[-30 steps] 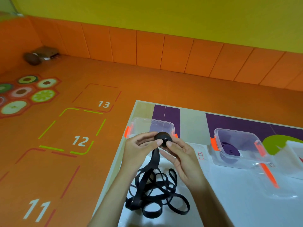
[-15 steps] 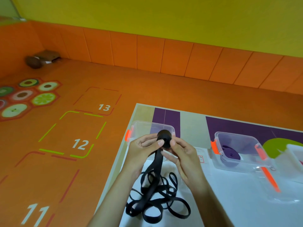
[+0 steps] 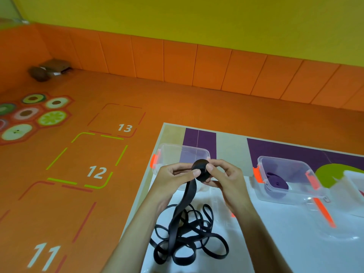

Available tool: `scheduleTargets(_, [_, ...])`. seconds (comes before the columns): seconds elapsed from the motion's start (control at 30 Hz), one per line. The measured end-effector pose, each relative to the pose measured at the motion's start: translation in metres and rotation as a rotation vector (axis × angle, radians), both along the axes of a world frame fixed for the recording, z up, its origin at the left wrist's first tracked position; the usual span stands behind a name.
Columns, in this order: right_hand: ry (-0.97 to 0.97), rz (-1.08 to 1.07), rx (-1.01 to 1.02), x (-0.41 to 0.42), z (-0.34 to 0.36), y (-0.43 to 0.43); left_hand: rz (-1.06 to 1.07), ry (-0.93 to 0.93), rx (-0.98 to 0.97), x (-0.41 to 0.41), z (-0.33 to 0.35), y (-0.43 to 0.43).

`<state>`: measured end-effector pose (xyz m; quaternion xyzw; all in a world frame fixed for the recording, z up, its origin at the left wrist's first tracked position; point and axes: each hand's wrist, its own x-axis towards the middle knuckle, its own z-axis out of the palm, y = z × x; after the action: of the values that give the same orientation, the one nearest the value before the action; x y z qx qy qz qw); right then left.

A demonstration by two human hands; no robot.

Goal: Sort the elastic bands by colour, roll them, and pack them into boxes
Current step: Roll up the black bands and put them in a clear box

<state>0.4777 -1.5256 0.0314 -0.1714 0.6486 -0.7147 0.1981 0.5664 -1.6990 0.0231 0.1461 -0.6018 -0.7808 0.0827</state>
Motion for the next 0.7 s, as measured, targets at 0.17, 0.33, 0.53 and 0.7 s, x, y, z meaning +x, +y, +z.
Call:
scheduleTargets(0.17, [-0.084, 0.039, -0.041, 0.016, -0.016, -0.006, 0.022, -0.046, -0.002, 0.006, -0.006, -0.005])
scheduleTargets(0.33, [0.029, 0.382, 0.244, -0.011, 0.003, 0.016, -0.159, -0.034, -0.253, 0.013, 0.001, -0.02])
scheduleTargets(0.53, [0.03, 0.185, 0.062, -0.02, 0.014, 0.016, -0.046, 0.074, -0.151, -0.003, 0.013, -0.011])
scheduleTargets(0.7, [-0.081, 0.156, 0.01, 0.0, -0.008, 0.011, 0.047, 0.117, -0.225, -0.002, 0.004, -0.013])
